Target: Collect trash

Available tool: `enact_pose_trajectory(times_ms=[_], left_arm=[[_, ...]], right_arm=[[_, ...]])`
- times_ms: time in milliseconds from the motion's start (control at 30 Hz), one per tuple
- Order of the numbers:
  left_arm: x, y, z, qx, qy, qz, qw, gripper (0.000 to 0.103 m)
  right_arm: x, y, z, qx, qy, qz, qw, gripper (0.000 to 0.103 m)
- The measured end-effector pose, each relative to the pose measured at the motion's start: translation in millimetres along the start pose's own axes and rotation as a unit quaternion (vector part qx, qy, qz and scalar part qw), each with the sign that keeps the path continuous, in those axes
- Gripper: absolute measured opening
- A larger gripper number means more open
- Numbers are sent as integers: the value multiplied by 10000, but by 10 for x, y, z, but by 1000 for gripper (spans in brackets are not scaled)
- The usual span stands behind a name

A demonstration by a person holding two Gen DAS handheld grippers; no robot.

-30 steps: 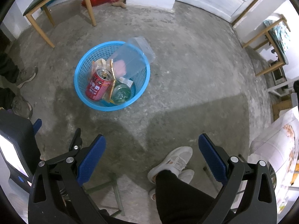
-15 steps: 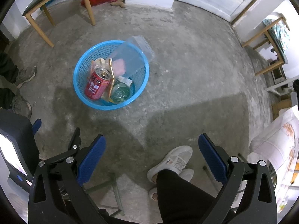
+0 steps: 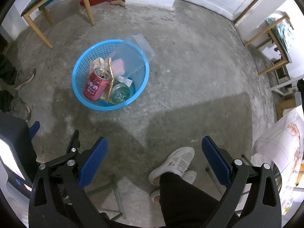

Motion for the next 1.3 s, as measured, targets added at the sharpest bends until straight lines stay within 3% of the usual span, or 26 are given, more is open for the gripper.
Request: enact_pose_trajectory(times_ms=[1300], left_arm=[[26,21,-19,-4,-67,-120,9999,98]], right_arm=[[-32,20,-41,-18,52,58,10000,95]])
Point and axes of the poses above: each gripper's, at about its wrist camera, not at the fingertips, and x roughly the way its jaws point, z to its right, y to its top, the point moved 6 cm from there along x, roughly the way its jaws point, and after that the axes turned 15 degrees about y, right-handed, at the moved point
